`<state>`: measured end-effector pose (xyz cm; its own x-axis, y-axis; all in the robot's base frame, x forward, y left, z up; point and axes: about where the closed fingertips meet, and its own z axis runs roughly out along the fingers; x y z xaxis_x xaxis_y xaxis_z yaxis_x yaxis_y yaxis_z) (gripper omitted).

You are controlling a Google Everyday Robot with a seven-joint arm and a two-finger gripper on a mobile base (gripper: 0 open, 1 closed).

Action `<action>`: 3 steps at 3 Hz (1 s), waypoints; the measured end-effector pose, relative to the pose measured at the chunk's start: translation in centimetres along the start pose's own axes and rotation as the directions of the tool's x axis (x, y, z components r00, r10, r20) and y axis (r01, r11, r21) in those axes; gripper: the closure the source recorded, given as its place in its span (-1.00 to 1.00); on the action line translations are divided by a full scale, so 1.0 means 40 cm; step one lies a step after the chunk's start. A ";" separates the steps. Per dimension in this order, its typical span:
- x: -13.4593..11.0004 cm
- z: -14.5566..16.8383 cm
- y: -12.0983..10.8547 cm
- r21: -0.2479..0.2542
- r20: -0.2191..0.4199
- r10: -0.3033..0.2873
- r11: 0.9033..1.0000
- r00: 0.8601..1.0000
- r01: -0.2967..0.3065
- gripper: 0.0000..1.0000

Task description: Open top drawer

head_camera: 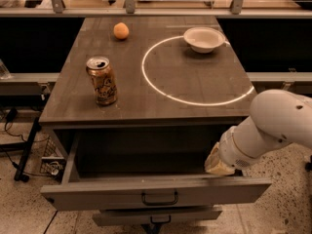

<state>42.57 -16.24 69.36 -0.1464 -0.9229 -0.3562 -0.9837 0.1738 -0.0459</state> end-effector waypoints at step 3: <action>0.089 -0.011 0.159 -0.154 -0.123 0.034 0.987 0.992 -0.052 1.00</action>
Offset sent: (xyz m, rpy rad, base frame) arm -0.0501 -0.0258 -0.0164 -0.0738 0.1462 -0.0110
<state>35.76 -18.58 68.21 -0.1910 -0.9518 -0.2401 -0.9790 0.1670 0.1168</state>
